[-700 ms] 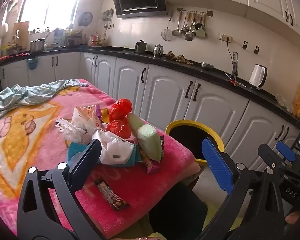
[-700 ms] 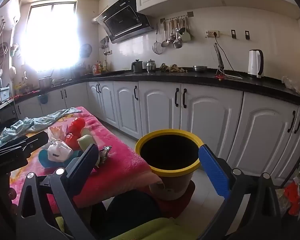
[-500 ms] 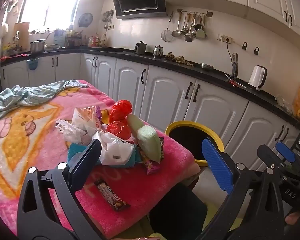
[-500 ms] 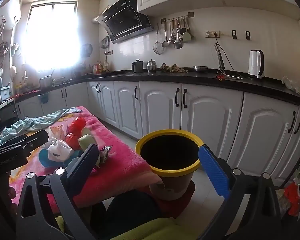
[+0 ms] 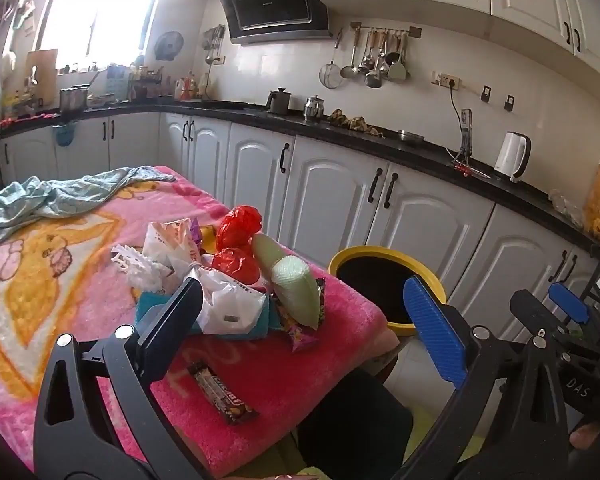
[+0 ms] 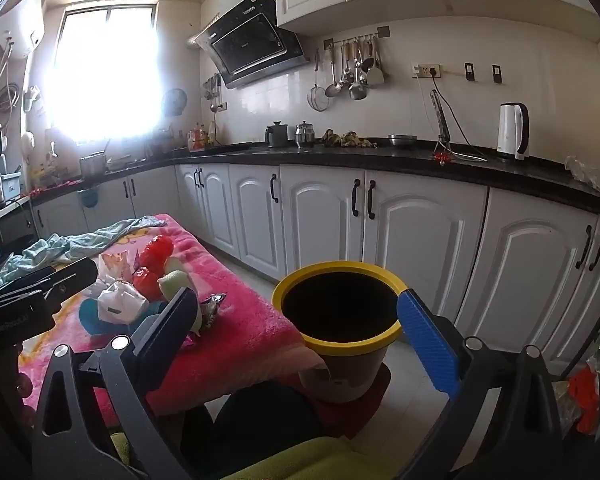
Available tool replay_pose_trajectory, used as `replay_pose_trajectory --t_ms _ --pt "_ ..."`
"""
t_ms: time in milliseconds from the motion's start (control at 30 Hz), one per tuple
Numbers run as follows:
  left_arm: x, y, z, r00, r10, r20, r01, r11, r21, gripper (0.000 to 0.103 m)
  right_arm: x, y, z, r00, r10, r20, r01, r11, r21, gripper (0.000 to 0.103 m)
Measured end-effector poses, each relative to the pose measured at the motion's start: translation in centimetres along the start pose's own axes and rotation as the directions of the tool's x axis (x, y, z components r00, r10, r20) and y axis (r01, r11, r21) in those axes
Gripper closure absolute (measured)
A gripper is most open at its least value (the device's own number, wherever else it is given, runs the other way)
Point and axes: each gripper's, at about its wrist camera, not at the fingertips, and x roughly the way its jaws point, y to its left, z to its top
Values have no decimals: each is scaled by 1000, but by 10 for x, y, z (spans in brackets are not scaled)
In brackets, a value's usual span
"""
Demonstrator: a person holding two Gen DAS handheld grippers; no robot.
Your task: Collect trash
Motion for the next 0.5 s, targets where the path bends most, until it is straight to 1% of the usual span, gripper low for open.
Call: replay_pose_trajectory --t_ms 500 --pt "-1 1 0 1000 1 3 -1 1000 -1 11 -1 1 2 1000 0 5 0 1000 -2 6"
